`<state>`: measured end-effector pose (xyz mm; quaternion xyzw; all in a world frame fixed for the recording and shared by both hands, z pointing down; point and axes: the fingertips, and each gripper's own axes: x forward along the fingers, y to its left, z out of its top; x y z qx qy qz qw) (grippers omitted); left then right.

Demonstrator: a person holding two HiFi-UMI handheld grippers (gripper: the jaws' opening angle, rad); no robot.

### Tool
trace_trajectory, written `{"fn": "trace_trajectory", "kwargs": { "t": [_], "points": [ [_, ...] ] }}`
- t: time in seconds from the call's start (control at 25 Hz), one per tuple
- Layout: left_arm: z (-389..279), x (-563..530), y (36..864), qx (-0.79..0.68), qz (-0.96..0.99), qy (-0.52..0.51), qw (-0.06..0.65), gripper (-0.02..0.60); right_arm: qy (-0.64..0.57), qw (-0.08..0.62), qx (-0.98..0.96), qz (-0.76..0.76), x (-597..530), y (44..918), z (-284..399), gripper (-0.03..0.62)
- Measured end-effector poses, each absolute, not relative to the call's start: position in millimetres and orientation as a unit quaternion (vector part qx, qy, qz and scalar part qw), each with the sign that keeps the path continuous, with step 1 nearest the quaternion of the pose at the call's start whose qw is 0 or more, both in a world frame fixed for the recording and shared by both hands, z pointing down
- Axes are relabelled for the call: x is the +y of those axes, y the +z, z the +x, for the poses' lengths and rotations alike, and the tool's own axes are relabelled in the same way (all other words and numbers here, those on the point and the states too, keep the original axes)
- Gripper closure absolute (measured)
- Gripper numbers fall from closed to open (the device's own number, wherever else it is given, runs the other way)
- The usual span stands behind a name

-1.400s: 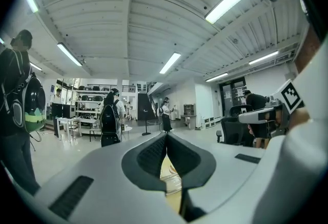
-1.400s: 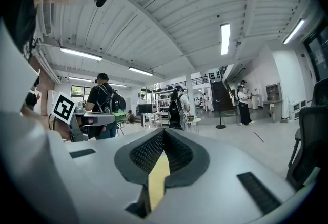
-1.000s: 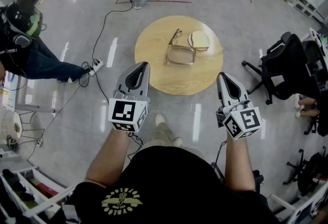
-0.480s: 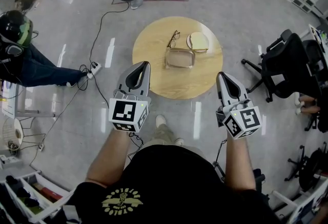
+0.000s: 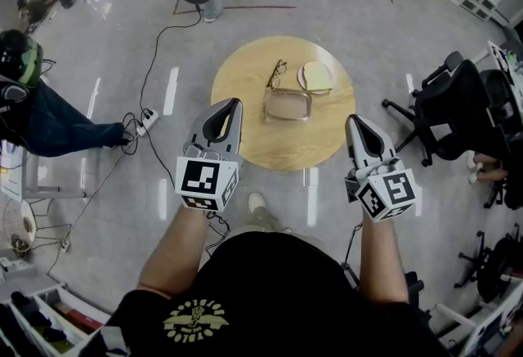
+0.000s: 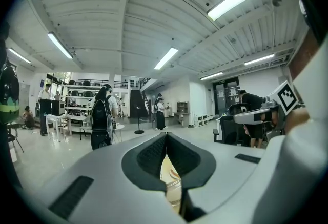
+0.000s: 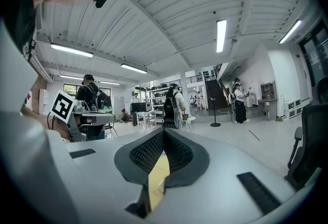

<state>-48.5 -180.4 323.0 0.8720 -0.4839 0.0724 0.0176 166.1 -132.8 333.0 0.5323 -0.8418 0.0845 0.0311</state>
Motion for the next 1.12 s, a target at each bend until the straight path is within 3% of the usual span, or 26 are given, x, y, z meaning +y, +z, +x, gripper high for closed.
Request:
{"fn": "trace_trajectory", "kwargs": {
  "t": [1.12],
  "points": [
    [-82.0,-250.0,320.6,-0.464,0.883,0.067,0.018,0.565,0.071,0.028,-0.834,0.546,-194.1,318.3,127.4,0.58]
  ]
}}
